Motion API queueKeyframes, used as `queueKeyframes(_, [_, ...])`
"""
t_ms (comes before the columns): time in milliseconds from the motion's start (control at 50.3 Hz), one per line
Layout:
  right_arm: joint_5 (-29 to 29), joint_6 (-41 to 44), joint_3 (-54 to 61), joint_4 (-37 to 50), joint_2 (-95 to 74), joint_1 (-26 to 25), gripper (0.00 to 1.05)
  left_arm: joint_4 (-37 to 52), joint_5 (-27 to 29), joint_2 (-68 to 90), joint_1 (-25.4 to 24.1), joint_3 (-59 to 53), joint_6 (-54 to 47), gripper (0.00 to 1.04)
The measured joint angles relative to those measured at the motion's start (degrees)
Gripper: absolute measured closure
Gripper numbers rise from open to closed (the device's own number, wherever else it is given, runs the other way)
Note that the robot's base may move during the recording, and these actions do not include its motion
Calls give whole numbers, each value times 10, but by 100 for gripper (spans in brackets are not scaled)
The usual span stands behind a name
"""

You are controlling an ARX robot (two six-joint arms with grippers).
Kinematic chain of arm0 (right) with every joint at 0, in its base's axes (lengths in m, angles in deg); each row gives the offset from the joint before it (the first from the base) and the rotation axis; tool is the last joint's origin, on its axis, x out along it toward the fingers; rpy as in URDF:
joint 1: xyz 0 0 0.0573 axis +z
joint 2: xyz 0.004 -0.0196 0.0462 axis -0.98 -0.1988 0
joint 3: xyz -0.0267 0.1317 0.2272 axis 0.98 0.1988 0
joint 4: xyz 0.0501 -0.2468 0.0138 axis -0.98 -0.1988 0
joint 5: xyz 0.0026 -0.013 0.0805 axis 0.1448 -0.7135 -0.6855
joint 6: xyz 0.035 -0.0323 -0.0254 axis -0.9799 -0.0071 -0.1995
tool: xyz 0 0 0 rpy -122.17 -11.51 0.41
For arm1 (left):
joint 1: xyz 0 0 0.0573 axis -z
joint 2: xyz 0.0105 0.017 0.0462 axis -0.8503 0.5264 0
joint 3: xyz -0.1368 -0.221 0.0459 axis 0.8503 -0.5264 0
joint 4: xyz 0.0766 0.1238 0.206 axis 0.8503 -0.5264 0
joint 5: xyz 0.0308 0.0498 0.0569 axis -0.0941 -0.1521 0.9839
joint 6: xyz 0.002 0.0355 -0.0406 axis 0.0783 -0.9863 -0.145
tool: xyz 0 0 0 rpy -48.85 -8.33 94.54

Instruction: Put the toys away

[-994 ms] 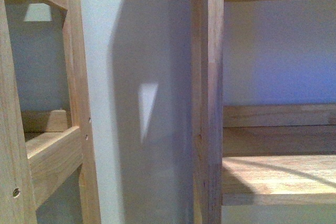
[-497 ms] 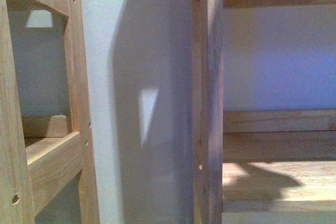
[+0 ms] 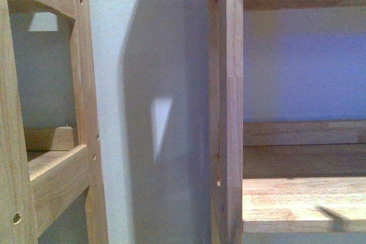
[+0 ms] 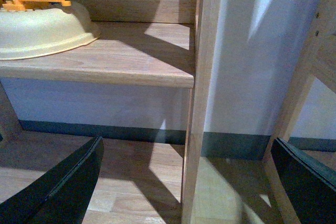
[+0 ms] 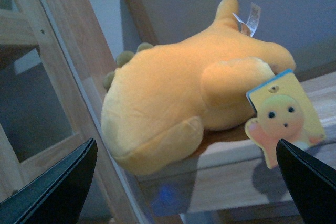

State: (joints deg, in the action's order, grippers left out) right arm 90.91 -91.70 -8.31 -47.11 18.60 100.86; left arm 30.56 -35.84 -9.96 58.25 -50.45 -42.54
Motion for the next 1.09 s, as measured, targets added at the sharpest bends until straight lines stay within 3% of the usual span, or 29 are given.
queueKeyframes(119, [14, 35, 72, 3, 66, 0, 0, 0, 0, 0, 0, 0, 0, 6])
queueKeyframes(577, [4, 73, 336, 2, 227, -92, 0, 0, 0, 0, 0, 0, 0, 6])
queueKeyframes(815, [83, 84, 491, 10, 309, -40, 0, 0, 0, 0, 0, 0, 0, 6])
queueKeyframes(935, [-14, 120, 492, -88, 320, -72, 16, 0, 0, 0, 0, 0, 0, 6])
queueKeyframes(1094, [-64, 137, 497, -107, 338, -113, 38, 0, 0, 0, 0, 0, 0, 6])
